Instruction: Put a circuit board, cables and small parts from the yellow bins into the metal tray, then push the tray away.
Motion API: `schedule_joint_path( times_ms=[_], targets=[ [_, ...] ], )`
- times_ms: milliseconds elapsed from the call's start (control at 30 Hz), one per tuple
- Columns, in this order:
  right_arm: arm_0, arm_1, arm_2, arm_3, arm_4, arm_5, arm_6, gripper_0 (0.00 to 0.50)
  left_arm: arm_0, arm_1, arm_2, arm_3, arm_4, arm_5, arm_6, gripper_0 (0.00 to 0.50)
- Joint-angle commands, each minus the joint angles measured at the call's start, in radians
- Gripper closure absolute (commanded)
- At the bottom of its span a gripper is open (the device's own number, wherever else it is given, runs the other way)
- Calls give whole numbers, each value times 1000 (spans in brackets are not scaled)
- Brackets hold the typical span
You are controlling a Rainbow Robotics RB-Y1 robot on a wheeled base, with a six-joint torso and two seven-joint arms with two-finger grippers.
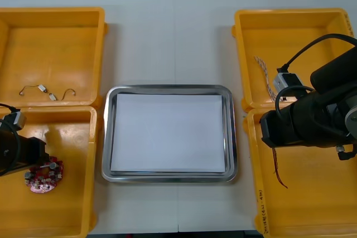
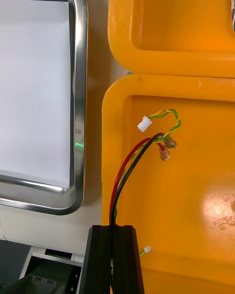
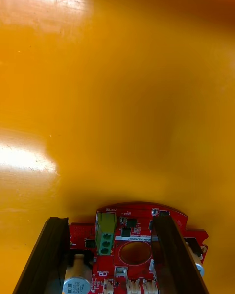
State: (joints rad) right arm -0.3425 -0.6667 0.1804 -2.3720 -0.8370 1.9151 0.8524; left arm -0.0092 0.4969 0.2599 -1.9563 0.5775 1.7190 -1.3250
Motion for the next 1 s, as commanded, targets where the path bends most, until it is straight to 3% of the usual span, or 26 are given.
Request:
schedule_joint_path(
  times_ms=[33,300,633,667,700,733,833,933,1000],
  targets=[
    [-13,-4,10,-9,9,5,19,500,-29,38,-13,4,1,-15,-141,19],
    [-10,-4,11,-9,12,5,20,500,-29,38,-13,20,-1,-25,-155,31],
    [-10,-8,10,-9,9,5,19,500,-31,38,-16,30,-2,-25,-163,136],
    [-10,-8,10,-9,9,5,20,500,-29,38,-13,31,-1,-25,-163,181],
    [-10,-8,10,-9,9,5,20,500,-29,38,-13,31,-1,-25,-163,181],
    [-10,-8,10,-7,7,5,19,500,-31,38,-16,31,-1,-25,-163,274],
    [-9,-10,11,-7,9,5,19,500,-31,37,-16,33,2,-25,-163,417],
    [-9,-8,11,-9,9,5,19,500,-29,38,-13,31,2,-21,-163,486],
    [-10,-8,10,-9,7,5,20,500,-31,38,-13,31,4,-19,-163,500]
  ],
)
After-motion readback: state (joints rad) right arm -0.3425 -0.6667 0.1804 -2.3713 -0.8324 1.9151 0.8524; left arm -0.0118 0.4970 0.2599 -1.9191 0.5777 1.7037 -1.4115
